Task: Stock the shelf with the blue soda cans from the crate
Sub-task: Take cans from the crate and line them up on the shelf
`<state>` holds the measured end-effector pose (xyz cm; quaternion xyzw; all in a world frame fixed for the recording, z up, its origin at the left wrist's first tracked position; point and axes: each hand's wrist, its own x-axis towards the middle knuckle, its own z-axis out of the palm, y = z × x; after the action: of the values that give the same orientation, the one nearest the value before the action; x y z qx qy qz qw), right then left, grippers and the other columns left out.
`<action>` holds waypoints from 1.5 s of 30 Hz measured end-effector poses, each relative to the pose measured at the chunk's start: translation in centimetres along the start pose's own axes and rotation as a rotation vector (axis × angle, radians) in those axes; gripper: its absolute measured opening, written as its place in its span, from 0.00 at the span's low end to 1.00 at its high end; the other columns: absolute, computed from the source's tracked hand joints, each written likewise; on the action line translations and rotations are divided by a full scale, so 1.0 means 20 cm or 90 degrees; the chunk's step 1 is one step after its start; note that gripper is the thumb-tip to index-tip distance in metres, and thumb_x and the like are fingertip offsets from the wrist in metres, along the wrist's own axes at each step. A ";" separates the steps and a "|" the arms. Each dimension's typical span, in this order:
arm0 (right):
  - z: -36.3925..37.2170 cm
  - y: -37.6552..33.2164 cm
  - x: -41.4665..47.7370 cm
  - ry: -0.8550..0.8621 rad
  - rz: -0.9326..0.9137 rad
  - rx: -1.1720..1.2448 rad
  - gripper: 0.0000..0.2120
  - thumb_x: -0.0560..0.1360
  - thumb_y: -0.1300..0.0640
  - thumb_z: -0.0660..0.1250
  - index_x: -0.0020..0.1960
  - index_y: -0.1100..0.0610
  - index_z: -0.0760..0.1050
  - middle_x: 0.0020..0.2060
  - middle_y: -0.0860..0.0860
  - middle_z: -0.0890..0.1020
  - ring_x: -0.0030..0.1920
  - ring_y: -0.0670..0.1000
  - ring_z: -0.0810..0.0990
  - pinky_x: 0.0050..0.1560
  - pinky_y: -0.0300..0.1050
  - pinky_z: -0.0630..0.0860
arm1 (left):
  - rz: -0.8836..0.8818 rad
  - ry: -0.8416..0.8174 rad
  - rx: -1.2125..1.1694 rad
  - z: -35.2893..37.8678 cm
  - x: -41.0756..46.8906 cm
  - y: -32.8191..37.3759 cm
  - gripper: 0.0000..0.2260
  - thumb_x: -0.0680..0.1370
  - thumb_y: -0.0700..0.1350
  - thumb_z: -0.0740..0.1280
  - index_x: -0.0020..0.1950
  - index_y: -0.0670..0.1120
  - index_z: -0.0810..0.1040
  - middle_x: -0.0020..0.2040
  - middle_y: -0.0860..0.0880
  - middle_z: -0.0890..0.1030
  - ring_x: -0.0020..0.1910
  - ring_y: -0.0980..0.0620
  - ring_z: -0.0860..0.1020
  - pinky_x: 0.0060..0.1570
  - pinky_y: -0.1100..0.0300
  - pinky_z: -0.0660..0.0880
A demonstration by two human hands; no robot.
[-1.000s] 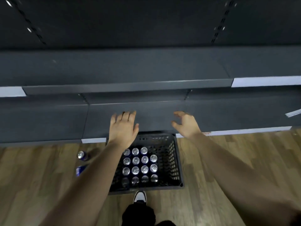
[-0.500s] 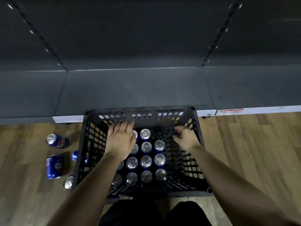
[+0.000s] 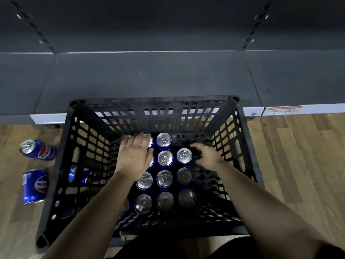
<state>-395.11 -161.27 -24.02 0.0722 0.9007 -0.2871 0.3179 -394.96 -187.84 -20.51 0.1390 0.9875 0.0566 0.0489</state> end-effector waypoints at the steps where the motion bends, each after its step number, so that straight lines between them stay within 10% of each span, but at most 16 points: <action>1: 0.01 0.00 0.01 -0.008 -0.006 -0.002 0.33 0.72 0.68 0.68 0.74 0.48 0.66 0.64 0.56 0.77 0.43 0.45 0.78 0.41 0.33 0.71 | -0.002 -0.003 -0.005 0.01 0.01 0.00 0.23 0.77 0.53 0.51 0.65 0.43 0.73 0.62 0.43 0.77 0.60 0.42 0.75 0.64 0.43 0.67; 7: 0.09 -0.02 0.05 0.000 -0.048 0.048 0.31 0.71 0.65 0.70 0.71 0.47 0.69 0.61 0.52 0.80 0.60 0.52 0.78 0.61 0.42 0.73 | 0.007 -0.017 -0.004 0.05 0.02 -0.01 0.24 0.77 0.54 0.50 0.66 0.43 0.73 0.63 0.44 0.77 0.62 0.44 0.74 0.66 0.44 0.66; 14: 0.09 -0.02 0.07 -0.018 -0.066 0.058 0.31 0.70 0.62 0.72 0.68 0.44 0.69 0.59 0.51 0.80 0.57 0.52 0.78 0.59 0.43 0.73 | 0.008 -0.015 -0.010 0.06 0.03 -0.03 0.24 0.77 0.53 0.51 0.66 0.43 0.73 0.63 0.42 0.76 0.61 0.42 0.75 0.64 0.43 0.67; 21: 0.04 -0.01 0.05 -0.055 -0.051 0.096 0.35 0.66 0.66 0.74 0.67 0.44 0.68 0.48 0.47 0.79 0.38 0.41 0.75 0.36 0.29 0.69 | 0.017 -0.005 -0.006 0.05 0.04 -0.05 0.23 0.77 0.53 0.52 0.64 0.43 0.75 0.62 0.42 0.77 0.59 0.42 0.76 0.64 0.44 0.68; 29: -0.03 -0.04 0.00 -0.011 -0.047 0.233 0.35 0.63 0.62 0.78 0.63 0.43 0.67 0.53 0.47 0.81 0.51 0.45 0.80 0.55 0.38 0.73 | 0.014 -0.007 0.019 -0.06 0.04 -0.04 0.23 0.77 0.52 0.52 0.64 0.42 0.76 0.61 0.42 0.78 0.59 0.43 0.76 0.62 0.43 0.69; 45: -1.04 -0.78 -0.91 0.024 -0.120 0.341 0.31 0.59 0.56 0.80 0.57 0.41 0.72 0.52 0.45 0.83 0.55 0.44 0.81 0.65 0.48 0.73 | 0.058 0.060 0.054 -1.55 -0.03 0.18 0.23 0.77 0.52 0.52 0.64 0.43 0.76 0.59 0.45 0.79 0.57 0.44 0.77 0.61 0.47 0.69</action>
<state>-396.66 -161.56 7.72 0.0753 0.8014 -0.5417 0.2423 -396.96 -187.56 10.69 0.1827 0.9829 0.0230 -0.0064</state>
